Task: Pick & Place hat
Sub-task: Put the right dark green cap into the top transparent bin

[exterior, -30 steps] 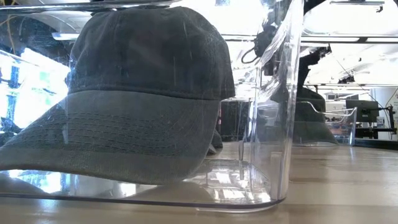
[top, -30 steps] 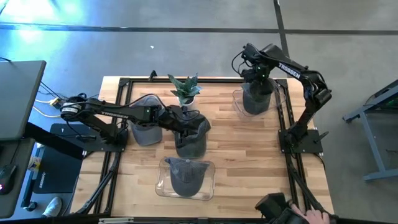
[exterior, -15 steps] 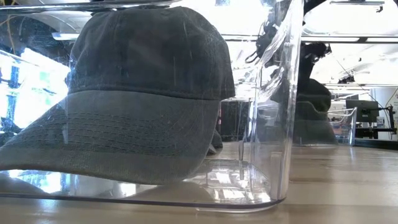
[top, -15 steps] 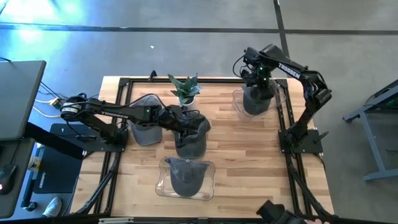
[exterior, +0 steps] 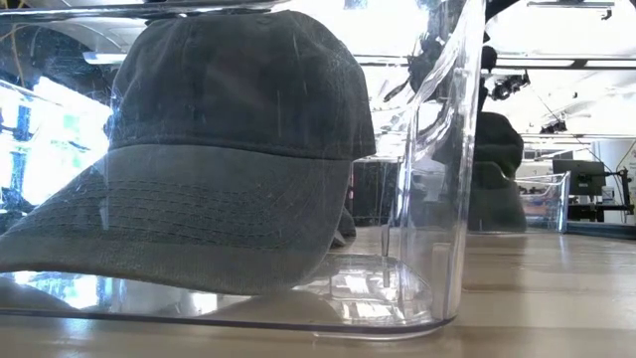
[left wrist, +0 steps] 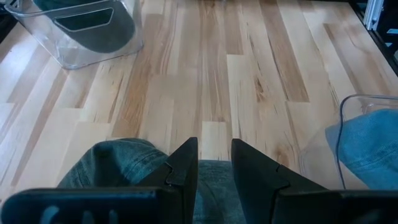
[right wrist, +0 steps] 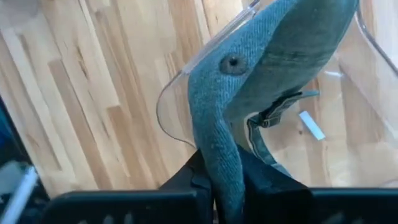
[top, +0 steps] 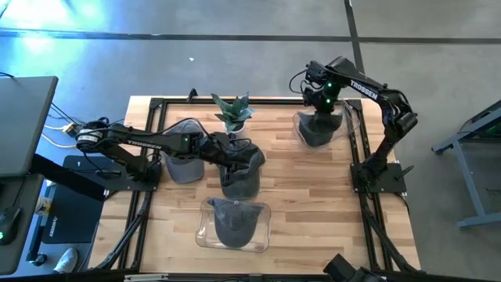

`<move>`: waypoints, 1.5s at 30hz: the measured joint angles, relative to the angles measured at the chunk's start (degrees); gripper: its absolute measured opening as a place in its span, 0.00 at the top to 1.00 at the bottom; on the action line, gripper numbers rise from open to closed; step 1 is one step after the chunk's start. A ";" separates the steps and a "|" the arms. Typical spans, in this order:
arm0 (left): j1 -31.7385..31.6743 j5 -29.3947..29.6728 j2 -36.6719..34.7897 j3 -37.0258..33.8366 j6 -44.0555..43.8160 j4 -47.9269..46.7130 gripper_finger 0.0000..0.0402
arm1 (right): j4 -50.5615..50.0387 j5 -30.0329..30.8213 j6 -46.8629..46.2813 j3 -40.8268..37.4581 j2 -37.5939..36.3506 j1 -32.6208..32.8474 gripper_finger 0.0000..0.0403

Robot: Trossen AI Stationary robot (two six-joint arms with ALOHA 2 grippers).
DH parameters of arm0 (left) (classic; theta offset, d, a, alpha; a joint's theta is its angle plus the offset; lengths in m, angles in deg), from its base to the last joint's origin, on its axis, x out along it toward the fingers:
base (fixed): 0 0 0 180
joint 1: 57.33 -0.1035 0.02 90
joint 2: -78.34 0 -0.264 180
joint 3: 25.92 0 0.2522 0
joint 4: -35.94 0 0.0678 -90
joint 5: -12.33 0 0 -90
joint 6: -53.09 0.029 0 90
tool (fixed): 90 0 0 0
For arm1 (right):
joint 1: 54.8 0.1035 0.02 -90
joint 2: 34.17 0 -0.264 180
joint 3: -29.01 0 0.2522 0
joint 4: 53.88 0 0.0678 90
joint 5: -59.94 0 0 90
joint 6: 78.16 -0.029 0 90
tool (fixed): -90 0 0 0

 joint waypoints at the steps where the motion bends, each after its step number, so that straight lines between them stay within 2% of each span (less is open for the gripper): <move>1: -0.01 0.00 0.00 0.02 0.00 0.00 0.77 | 0.00 -0.11 -1.16 0.00 -0.23 0.24 0.97; 3: -0.01 0.00 0.00 0.02 0.00 -0.02 0.77 | 0.02 -1.18 -1.53 0.00 -1.11 0.93 0.98; 7: 0.00 0.00 -0.02 0.02 0.00 -0.32 0.77 | 0.00 -9.18 -1.18 0.02 -3.83 3.46 0.96; 12: -0.01 0.00 -0.02 0.02 0.00 -0.31 0.77 | -0.05 -9.23 -1.62 0.02 -7.03 7.16 0.98; 16: 0.00 0.00 -0.04 0.04 0.00 -0.31 0.77 | -0.05 -8.64 -1.23 0.02 -7.46 8.96 0.95; 19: -0.01 0.00 -0.04 0.06 0.00 -0.31 0.77 | -0.05 -2.36 1.78 0.02 -7.46 9.87 0.94; 24: -0.01 0.00 -0.04 0.08 0.00 -0.33 0.77 | -0.03 16.33 15.07 0.02 -7.46 10.78 0.97; 28: 0.00 0.00 -0.04 0.08 0.00 -0.34 0.77 | -0.05 22.71 23.70 0.02 -7.44 10.76 0.98; 33: -0.01 0.00 -0.04 0.08 0.00 -0.39 0.77 | -0.05 23.64 27.22 0.02 -7.43 10.79 0.92; 40: -0.01 0.00 -0.04 0.08 0.00 -0.67 0.77 | -0.02 23.47 16.85 0.02 -7.43 11.06 0.84; 45: 0.00 0.00 -0.04 0.08 0.00 -0.92 0.77 | -0.02 22.13 13.03 0.02 -7.43 11.04 0.77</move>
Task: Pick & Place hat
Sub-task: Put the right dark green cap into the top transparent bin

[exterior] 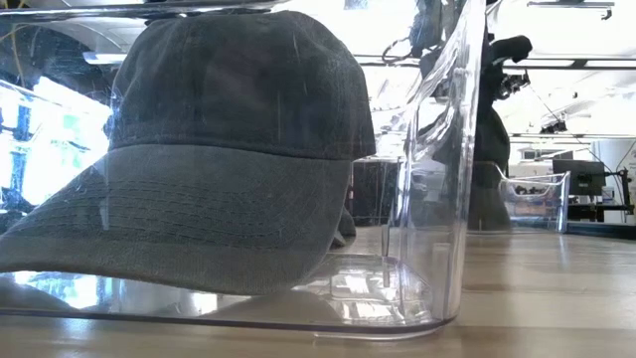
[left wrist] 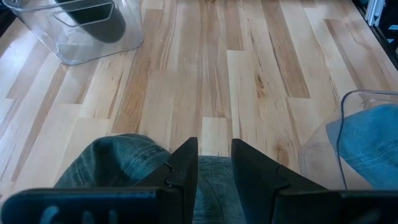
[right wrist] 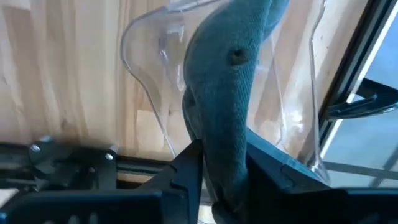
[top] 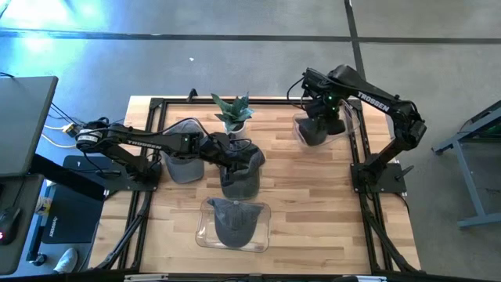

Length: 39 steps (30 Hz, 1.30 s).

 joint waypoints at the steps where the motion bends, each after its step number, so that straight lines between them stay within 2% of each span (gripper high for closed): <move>1: -0.01 0.00 0.00 0.00 0.00 -0.01 0.77 | 0.00 -0.22 -0.01 0.00 0.00 0.00 0.75; 6: 0.00 0.00 0.00 0.00 0.00 -0.02 0.77 | 0.19 0.59 4.32 -0.88 0.00 0.02 0.69; 15: 0.00 -1.09 0.00 0.00 0.00 -0.39 0.77 | -0.09 5.74 10.99 -12.68 0.07 0.37 0.70; 22: -0.01 -1.07 0.00 0.00 0.32 -0.16 0.77 | -0.03 3.03 8.81 -10.10 -0.36 0.37 0.81; 26: 0.01 -1.07 0.00 0.00 1.29 -0.20 0.77 | 0.05 2.93 1.78 -9.60 -1.00 0.37 0.82; 31: 0.00 -1.07 0.00 0.00 1.31 -0.29 0.77 | 0.03 4.29 0.26 -9.66 -1.14 0.37 0.75; 39: 0.00 -1.05 0.00 0.00 1.31 -1.01 0.77 | 0.02 -2.08 -0.19 -9.66 -1.92 0.67 0.60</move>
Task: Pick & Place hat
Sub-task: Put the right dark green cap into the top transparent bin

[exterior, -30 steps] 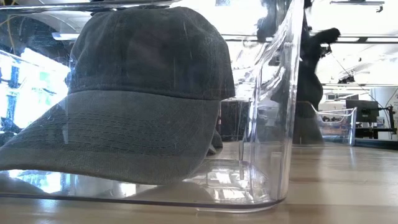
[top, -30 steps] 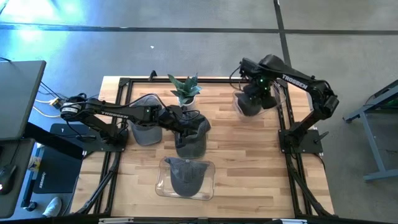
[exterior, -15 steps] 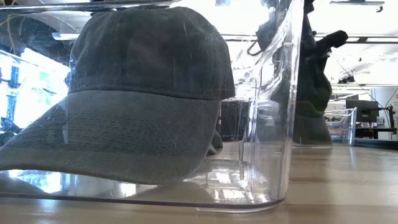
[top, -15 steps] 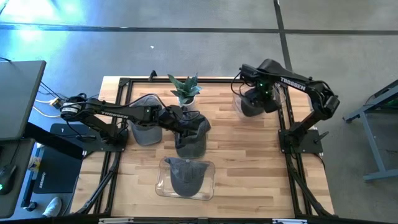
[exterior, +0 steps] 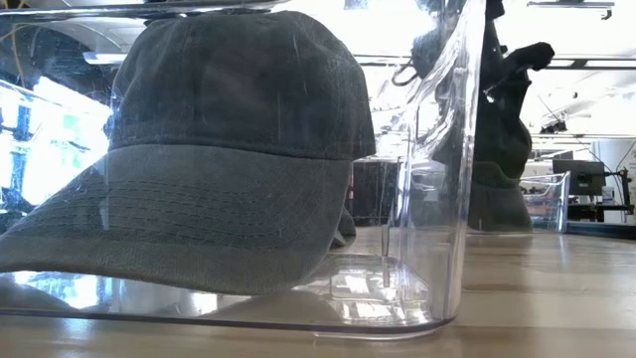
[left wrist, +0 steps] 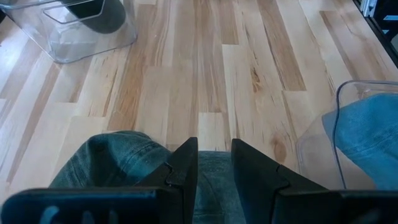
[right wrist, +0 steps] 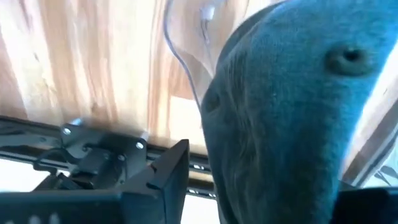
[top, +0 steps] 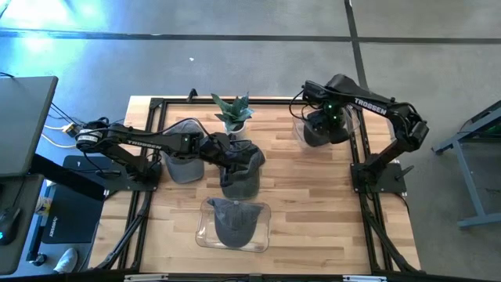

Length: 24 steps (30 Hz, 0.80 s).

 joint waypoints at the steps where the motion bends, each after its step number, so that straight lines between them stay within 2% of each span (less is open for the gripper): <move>1: 0.00 0.00 0.00 0.00 0.00 -0.02 0.77 | 0.00 -0.55 -0.06 0.00 -0.38 0.10 0.59; 12: 0.01 0.01 0.00 0.00 0.00 -0.07 0.77 | 0.00 -0.93 0.02 0.00 -5.96 0.58 0.61; 18: 0.00 0.02 0.00 0.00 0.00 -0.09 0.77 | 0.81 6.03 2.81 0.00 -7.34 0.43 0.62; 24: 0.01 0.02 0.00 0.00 0.00 -0.09 0.77 | 5.26 10.09 6.69 0.00 -9.46 0.11 0.62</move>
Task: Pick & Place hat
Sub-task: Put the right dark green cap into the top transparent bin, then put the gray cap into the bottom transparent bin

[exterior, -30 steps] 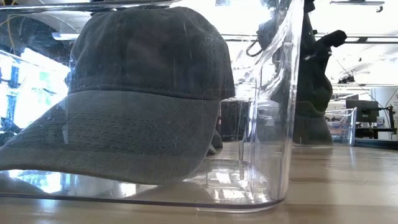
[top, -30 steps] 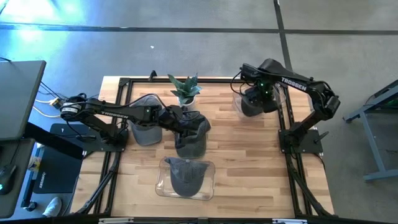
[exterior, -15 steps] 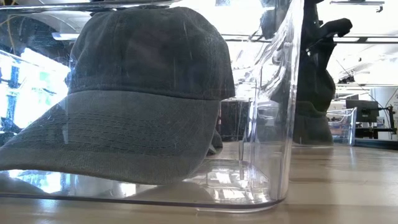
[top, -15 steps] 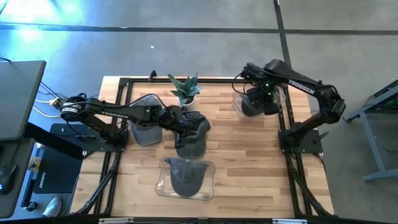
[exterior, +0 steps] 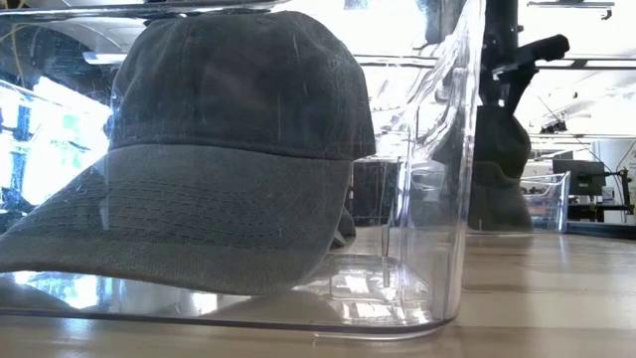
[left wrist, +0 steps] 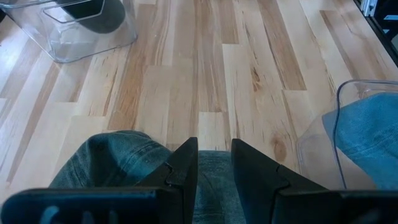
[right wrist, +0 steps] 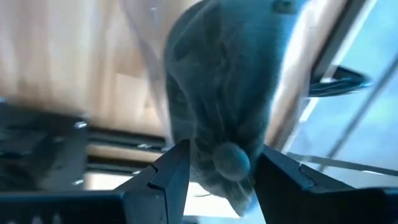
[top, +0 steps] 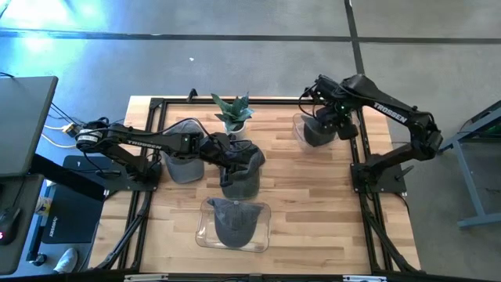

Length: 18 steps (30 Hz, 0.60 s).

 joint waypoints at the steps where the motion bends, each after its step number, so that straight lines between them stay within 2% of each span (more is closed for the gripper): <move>1: 0.00 0.00 0.00 -0.02 0.00 0.00 0.77 | 1.33 0.45 0.54 0.00 -0.55 -0.10 0.62; 10: 0.00 0.00 0.00 -0.02 0.13 0.00 0.77 | 12.41 0.80 1.94 0.00 -5.08 -0.08 0.62; 13: -0.01 0.00 0.00 -0.02 0.20 -0.02 0.77 | 13.94 -2.18 -0.88 0.00 -5.88 -0.10 0.62; 15: 0.00 0.00 0.00 -0.02 0.20 -0.02 0.77 | 14.77 -6.20 -6.46 0.00 -6.02 0.12 0.62; 18: 0.00 0.00 0.00 -0.02 0.04 0.25 0.77 | 17.56 -13.81 -19.63 0.00 -6.00 1.63 0.62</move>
